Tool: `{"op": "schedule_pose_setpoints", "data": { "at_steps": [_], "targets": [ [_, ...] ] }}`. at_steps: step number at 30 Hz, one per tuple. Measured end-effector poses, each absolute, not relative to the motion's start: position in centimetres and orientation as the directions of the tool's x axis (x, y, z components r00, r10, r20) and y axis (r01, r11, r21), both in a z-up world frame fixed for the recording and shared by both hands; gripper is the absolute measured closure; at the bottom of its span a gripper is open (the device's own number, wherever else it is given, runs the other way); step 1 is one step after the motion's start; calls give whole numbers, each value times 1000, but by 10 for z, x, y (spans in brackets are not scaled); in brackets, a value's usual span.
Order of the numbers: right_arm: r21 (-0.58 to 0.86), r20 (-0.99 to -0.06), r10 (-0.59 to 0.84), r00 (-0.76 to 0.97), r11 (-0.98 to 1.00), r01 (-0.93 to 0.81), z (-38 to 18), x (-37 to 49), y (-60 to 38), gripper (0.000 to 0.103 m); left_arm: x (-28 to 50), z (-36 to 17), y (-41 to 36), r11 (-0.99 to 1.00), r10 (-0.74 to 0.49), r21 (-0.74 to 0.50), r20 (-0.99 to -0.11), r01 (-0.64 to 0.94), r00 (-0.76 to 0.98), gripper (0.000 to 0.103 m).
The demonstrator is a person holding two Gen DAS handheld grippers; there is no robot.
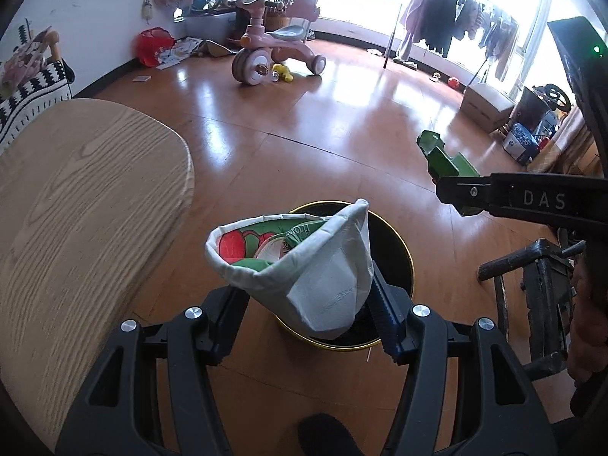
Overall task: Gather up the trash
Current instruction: 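Carry both items over the bin and open both tools to drop them, then move both tools back over the cleared table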
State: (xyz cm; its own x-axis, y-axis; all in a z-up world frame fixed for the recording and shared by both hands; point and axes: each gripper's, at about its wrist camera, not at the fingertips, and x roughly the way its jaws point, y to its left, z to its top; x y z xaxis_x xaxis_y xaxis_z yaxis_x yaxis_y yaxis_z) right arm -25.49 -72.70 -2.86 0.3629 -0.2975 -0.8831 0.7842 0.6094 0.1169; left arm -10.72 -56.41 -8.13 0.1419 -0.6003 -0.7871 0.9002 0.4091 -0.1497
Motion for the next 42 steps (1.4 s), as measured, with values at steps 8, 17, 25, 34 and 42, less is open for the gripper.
{"op": "schedule_pose_setpoints", "data": {
  "at_steps": [8,17,25,34,42],
  "targets": [
    [114,-886,-299,355,601,791,-32,-259,-728,70,-105,-82,-566,407,-600,-153,-788,901,138,44],
    [116,-887,-301,351,589,800,-35,-263,-731,70,-109,-89,-570,397,-608,-170,-785,902,120,43],
    [129,-869,-333,367,562,817,-29,-272,-733,39,-112,-92,-575,386,-621,-189,-777,903,103,33],
    [114,-848,-366,384,581,806,-16,-258,-720,27,-94,-73,-555,433,-634,-189,-759,881,149,23],
    [114,-782,-387,489,682,722,12,-202,-664,13,-36,-21,-464,602,-636,-181,-697,778,330,12]
  ]
}}
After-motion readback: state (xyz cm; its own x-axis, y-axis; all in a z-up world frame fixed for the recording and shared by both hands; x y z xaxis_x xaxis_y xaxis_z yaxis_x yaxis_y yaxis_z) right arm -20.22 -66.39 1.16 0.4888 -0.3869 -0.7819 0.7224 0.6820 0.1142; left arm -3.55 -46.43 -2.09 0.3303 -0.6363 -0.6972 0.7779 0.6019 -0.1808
